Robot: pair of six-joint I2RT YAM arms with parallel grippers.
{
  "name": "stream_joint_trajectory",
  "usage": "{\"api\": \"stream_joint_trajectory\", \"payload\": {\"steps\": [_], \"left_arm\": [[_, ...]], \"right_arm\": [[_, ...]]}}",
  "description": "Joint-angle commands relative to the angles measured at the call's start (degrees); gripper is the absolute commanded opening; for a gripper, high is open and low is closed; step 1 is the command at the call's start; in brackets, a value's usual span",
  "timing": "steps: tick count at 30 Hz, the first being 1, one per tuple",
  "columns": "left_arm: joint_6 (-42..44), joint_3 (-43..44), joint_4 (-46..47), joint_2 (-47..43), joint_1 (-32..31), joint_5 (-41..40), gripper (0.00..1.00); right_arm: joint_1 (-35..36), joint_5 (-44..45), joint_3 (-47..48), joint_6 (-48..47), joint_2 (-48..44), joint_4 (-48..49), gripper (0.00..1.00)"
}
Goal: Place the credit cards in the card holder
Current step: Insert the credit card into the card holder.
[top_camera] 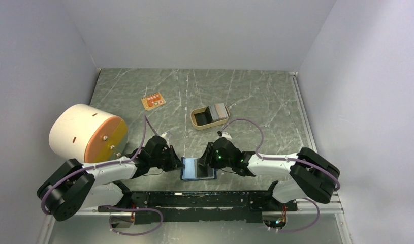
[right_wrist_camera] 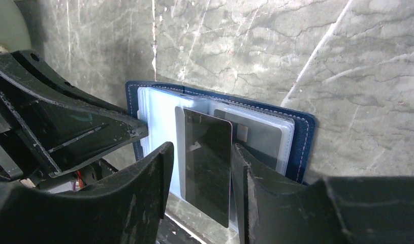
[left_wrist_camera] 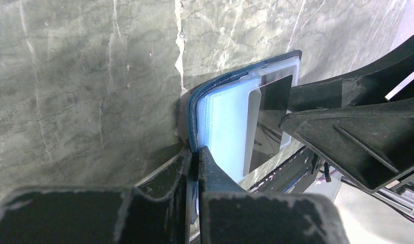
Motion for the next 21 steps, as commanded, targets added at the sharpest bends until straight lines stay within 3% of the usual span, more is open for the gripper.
{"api": "stream_joint_trajectory", "payload": {"steps": [1,11,21], "left_arm": [[0.2,-0.4,0.3,-0.3,0.4,0.9,0.09],[-0.1,-0.5,1.0,-0.7,0.3,1.7,0.09],[0.2,0.3,-0.5,-1.8,0.4,1.6,0.09]], "right_arm": [[1.0,-0.1,-1.2,-0.2,0.5,-5.0,0.48],[1.5,-5.0,-0.4,2.2,6.6,3.6,0.47],[1.7,-0.9,2.2,-0.4,3.7,-8.7,0.51]]}}
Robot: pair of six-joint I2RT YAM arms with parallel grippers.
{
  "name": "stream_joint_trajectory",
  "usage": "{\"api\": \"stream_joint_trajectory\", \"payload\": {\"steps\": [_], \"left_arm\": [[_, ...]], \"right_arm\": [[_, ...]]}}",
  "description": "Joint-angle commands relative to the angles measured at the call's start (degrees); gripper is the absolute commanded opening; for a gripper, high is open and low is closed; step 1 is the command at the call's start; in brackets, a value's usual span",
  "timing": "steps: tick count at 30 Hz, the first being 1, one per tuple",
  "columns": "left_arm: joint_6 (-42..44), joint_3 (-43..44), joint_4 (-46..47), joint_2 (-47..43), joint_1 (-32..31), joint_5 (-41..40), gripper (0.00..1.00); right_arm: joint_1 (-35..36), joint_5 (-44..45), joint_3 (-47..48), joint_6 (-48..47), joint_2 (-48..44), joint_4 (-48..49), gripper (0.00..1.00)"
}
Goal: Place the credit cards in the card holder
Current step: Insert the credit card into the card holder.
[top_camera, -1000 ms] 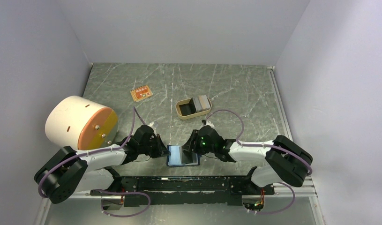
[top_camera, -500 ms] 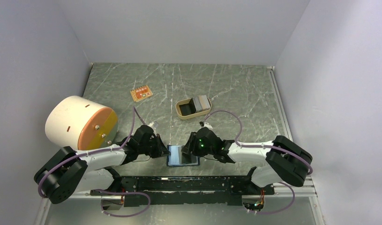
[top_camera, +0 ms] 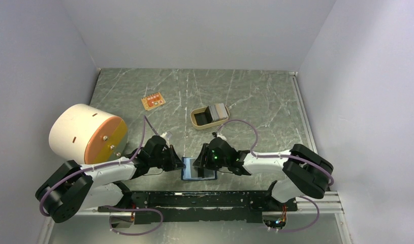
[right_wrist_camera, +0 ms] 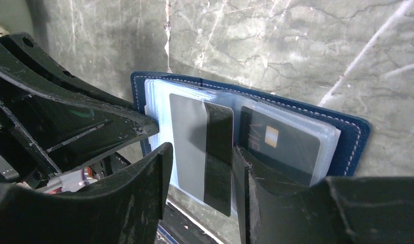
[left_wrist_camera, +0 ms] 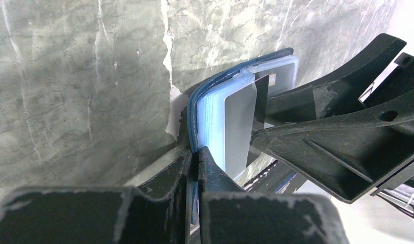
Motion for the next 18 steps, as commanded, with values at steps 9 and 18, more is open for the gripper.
{"api": "stream_joint_trajectory", "payload": {"steps": [9,18], "left_arm": [[0.8,1.3,-0.6,-0.4,0.3,1.4,0.09],[0.7,0.4,1.1,-2.0,0.3,4.1,0.09]], "right_arm": [[1.7,0.9,1.3,-1.5,1.1,-8.1,0.50],[2.1,-0.9,0.7,-0.3,2.5,-2.3,0.41]]}}
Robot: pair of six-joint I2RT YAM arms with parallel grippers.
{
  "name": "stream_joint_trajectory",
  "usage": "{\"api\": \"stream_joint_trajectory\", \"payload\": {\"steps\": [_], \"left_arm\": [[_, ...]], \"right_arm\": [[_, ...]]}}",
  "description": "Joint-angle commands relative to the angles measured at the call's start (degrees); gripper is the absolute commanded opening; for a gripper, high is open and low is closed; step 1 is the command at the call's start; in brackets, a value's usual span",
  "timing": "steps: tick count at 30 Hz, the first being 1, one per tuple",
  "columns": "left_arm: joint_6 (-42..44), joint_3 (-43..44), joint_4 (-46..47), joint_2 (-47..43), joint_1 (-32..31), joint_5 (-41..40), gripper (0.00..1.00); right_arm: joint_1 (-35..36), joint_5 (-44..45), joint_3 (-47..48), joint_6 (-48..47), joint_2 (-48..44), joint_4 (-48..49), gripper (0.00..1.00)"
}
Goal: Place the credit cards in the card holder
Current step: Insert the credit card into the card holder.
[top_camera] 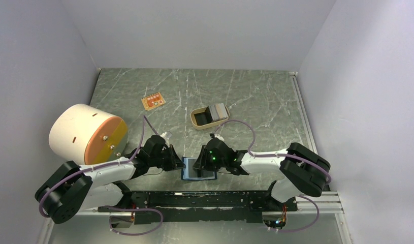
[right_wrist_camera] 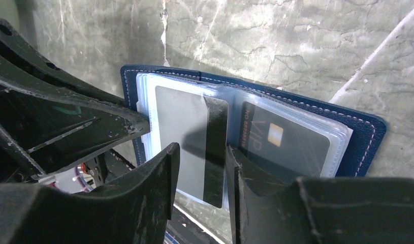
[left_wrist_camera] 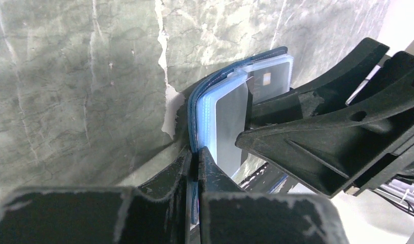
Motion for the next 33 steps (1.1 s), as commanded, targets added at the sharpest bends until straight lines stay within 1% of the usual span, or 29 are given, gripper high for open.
{"api": "stream_joint_trajectory", "payload": {"steps": [1,5,7,10,13,18,20,21,22,25,27,28,30,33], "left_arm": [[0.6,0.4,1.2,-2.2,0.3,3.2,0.09],[0.4,0.1,2.3,-3.1,0.3,4.2,0.09],[0.2,-0.1,3.4,-2.8,0.4,4.9,0.11],[0.0,-0.3,4.7,-1.9,0.4,5.8,0.12],[0.1,-0.3,5.3,-1.2,0.3,6.6,0.16],[0.0,-0.5,7.2,-1.0,0.3,7.7,0.18],[-0.3,-0.8,8.8,-0.9,0.4,8.5,0.15],[-0.5,-0.9,9.2,-1.0,0.3,8.7,0.11],[-0.6,-0.9,9.1,-1.1,0.3,8.7,0.09],[-0.5,-0.8,7.7,-2.3,0.4,8.0,0.09],[-0.6,-0.9,7.0,-3.2,0.3,7.5,0.09],[-0.8,-1.0,6.7,-3.6,0.3,7.3,0.09],[-0.9,-1.1,6.6,-4.3,0.4,7.0,0.09],[-1.0,-1.1,6.5,-4.6,0.3,7.1,0.09]], "right_arm": [[0.7,0.0,-1.3,0.2,0.9,0.4,0.41],[0.7,-0.3,-3.7,0.4,0.0,4.7,0.40],[0.7,-0.7,-4.3,0.8,0.2,6.3,0.40],[0.7,-1.4,-4.0,1.1,1.5,6.7,0.43],[0.7,-1.2,-4.5,1.2,1.0,7.0,0.44],[0.7,-0.8,-5.3,0.9,0.3,7.5,0.34],[0.7,-1.1,-5.5,0.9,0.5,8.0,0.32],[0.7,-1.4,-5.5,0.8,0.5,8.0,0.32],[0.7,-1.5,-5.4,0.5,0.3,7.4,0.34],[0.6,-0.1,-5.8,0.0,-2.2,4.7,0.44],[0.5,0.8,-6.6,0.5,-5.0,3.6,0.45],[0.4,1.1,-7.1,0.8,-5.8,3.2,0.45],[0.3,1.8,-7.4,0.6,-6.7,2.3,0.41],[0.3,1.5,-7.7,0.4,-7.0,3.3,0.30]]}}
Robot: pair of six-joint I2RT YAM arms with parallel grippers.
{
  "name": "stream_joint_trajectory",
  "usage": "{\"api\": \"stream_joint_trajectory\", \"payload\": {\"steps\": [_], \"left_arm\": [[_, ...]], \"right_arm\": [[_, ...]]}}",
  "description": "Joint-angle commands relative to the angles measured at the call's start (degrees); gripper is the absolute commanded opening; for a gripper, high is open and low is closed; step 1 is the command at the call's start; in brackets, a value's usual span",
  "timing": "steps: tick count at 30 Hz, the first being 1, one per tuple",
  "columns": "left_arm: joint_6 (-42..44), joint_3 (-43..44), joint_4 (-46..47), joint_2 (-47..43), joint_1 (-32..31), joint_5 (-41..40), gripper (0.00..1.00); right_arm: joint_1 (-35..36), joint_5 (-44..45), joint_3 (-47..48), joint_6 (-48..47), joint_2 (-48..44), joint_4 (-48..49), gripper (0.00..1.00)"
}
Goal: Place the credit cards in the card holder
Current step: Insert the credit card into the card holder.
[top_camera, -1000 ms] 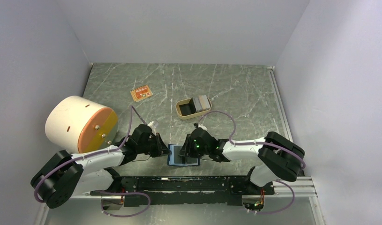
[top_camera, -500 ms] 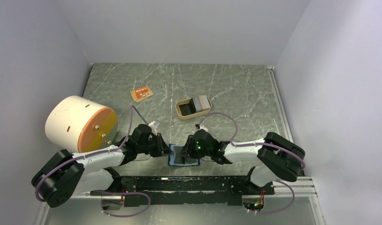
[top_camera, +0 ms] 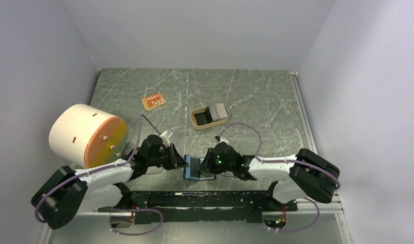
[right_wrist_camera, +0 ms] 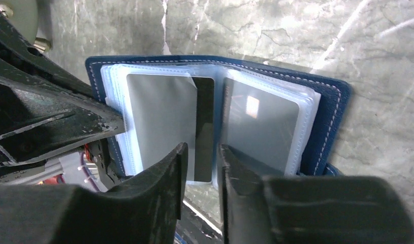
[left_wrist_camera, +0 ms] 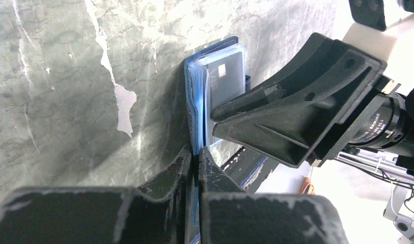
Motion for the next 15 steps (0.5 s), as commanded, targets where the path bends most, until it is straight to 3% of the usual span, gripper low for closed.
{"api": "stream_joint_trajectory", "payload": {"steps": [1,5,15], "left_arm": [[-0.6,-0.2,2.3,-1.2,-0.2,1.7,0.09],[-1.3,-0.2,3.8,-1.3,-0.3,3.6,0.09],[-1.3,1.3,6.1,0.2,-0.4,6.3,0.09]], "right_arm": [[0.1,0.7,-1.1,-0.5,-0.8,-0.2,0.28],[0.2,-0.8,-1.6,-0.1,1.5,3.8,0.27],[0.2,1.0,-0.3,-1.5,5.2,1.1,0.07]]}}
